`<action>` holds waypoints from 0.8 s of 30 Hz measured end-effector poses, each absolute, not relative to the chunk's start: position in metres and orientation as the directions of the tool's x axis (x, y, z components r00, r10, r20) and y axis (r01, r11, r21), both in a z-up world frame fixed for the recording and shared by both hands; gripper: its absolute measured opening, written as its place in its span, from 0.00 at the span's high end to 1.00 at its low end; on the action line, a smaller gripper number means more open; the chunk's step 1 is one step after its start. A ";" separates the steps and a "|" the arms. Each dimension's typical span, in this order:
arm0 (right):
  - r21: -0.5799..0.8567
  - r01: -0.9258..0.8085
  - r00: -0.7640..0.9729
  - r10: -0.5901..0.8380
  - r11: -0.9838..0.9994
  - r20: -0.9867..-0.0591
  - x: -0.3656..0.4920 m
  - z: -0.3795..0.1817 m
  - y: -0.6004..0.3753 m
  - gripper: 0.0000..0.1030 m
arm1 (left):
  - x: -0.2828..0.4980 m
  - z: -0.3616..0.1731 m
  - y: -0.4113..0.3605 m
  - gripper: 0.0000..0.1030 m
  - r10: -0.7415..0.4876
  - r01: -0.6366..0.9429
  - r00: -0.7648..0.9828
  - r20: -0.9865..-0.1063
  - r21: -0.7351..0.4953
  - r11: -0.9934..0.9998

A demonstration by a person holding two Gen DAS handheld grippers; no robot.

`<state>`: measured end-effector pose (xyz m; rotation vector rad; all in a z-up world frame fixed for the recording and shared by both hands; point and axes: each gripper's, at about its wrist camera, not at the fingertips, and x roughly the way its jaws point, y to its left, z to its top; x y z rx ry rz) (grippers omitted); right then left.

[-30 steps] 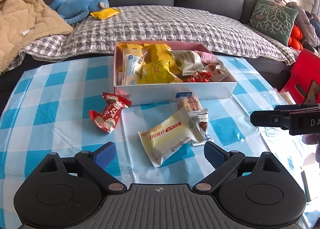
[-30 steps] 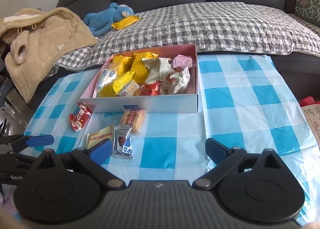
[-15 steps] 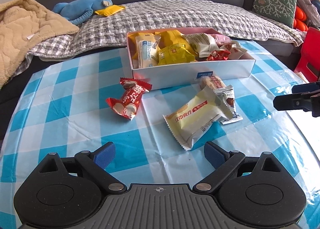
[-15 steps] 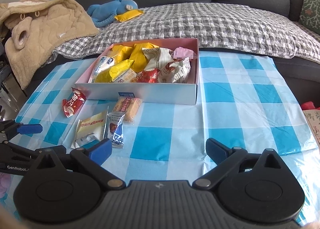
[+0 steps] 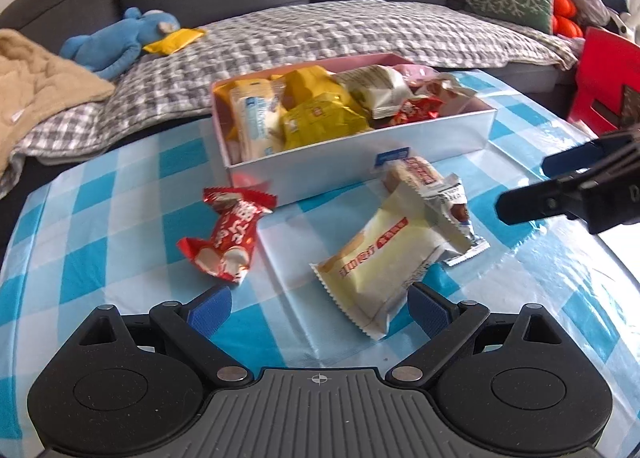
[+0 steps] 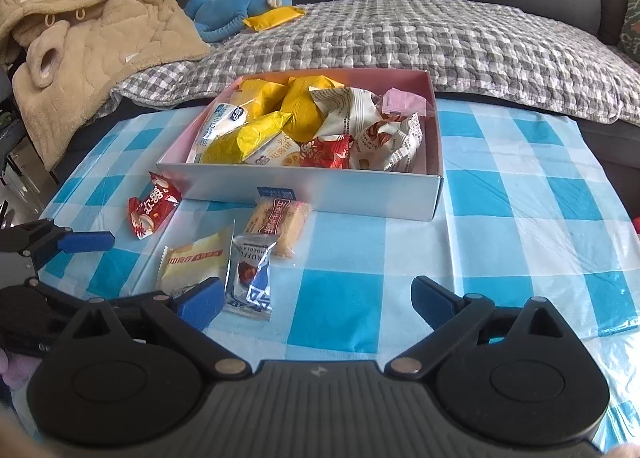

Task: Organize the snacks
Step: 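Withdraw both open tools from the box toward the remaining snacks, then grasp the cream bread packet with the left tool while the right tool grasps the truffle chocolate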

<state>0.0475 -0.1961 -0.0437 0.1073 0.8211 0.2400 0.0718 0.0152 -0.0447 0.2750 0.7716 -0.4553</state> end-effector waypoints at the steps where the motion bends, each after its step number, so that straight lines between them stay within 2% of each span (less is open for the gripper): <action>1: 0.202 -0.163 0.652 0.259 0.966 -0.713 0.050 -0.044 -0.196 0.06 | 0.072 -0.045 0.011 0.08 -0.306 0.514 0.620 -0.723 0.079 0.854; 6: 0.266 -0.131 0.622 0.288 0.955 -0.728 0.064 -0.051 -0.193 0.18 | 0.077 -0.047 -0.009 0.09 -0.336 0.573 0.594 -0.730 0.091 0.814; 9: 0.284 -0.121 0.607 0.297 0.951 -0.737 0.068 -0.056 -0.191 0.27 | 0.080 -0.048 -0.016 0.14 -0.355 0.593 0.577 -0.735 0.078 0.802; 12: 0.301 -0.127 0.596 0.315 0.945 -0.738 0.071 -0.059 -0.189 0.35 | 0.081 -0.049 -0.020 0.22 -0.367 0.604 0.559 -0.744 0.061 0.795; 14: 0.303 -0.142 0.594 0.326 0.942 -0.736 0.070 -0.058 -0.188 0.45 | 0.081 -0.049 -0.021 0.28 -0.374 0.598 0.551 -0.747 0.041 0.800; 16: 0.315 -0.162 0.586 0.348 0.935 -0.732 0.069 -0.057 -0.188 0.53 | 0.080 -0.047 -0.021 0.42 -0.376 0.593 0.546 -0.749 0.029 0.804; 17: 0.319 -0.170 0.581 0.356 0.932 -0.731 0.069 -0.056 -0.187 0.58 | 0.080 -0.046 -0.021 0.44 -0.375 0.590 0.544 -0.750 0.024 0.807; 20: 0.316 -0.186 0.577 0.364 0.930 -0.731 0.068 -0.054 -0.187 0.66 | 0.081 -0.046 -0.021 0.50 -0.368 0.568 0.539 -0.758 0.005 0.823; 24: 0.310 -0.185 0.574 0.359 0.932 -0.736 0.066 -0.053 -0.191 0.70 | 0.082 -0.045 -0.016 0.58 -0.367 0.527 0.519 -0.772 -0.049 0.848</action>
